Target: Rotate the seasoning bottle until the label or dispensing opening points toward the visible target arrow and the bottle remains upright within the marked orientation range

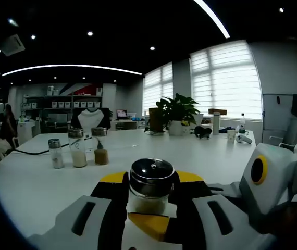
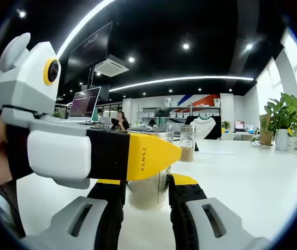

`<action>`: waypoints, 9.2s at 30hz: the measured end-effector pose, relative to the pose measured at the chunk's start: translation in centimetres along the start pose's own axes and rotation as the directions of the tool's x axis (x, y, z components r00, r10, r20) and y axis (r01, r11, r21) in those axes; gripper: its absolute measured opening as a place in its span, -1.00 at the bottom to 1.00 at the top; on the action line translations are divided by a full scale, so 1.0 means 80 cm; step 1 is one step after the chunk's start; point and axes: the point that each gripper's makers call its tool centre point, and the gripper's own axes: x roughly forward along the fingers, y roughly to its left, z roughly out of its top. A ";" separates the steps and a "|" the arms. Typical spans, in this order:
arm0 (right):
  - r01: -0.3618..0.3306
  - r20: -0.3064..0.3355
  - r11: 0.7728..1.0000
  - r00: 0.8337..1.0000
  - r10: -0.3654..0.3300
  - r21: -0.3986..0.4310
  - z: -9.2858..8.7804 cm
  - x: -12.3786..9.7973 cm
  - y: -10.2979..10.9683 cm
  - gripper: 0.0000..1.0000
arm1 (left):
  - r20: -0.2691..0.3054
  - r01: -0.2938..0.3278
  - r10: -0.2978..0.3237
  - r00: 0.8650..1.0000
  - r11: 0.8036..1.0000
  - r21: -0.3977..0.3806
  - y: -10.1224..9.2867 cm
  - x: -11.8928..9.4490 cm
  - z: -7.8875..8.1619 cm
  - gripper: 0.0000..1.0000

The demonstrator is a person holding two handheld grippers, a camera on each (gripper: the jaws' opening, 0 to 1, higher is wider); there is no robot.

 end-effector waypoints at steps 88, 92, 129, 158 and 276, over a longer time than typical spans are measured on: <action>-0.445 0.028 0.879 0.894 0.447 0.169 -0.010 -0.024 0.051 -0.38 | -0.178 0.735 -0.717 0.674 0.676 0.053 -0.034 -0.041 -0.029 -0.29; -0.387 0.013 0.912 0.921 0.389 0.139 -0.012 -0.018 0.040 -0.40 | -0.184 0.697 -0.681 0.708 0.716 0.033 -0.028 -0.031 -0.031 -0.28; 0.017 0.070 1.000 0.997 -0.018 0.015 0.013 -0.005 0.000 -0.41 | 0.000 0.048 -0.048 0.999 0.998 -0.037 0.001 0.015 0.011 -0.27; -0.036 0.050 0.997 0.998 0.040 -0.069 0.017 -0.006 0.008 -0.38 | 0.023 0.046 -0.048 0.999 0.996 0.076 0.018 0.010 0.015 -0.27; -0.004 -0.021 1.000 1.000 0.003 -0.007 0.000 -0.018 -0.021 -0.24 | 0.076 -0.501 0.499 0.864 0.865 0.018 0.275 -0.149 -0.014 -0.34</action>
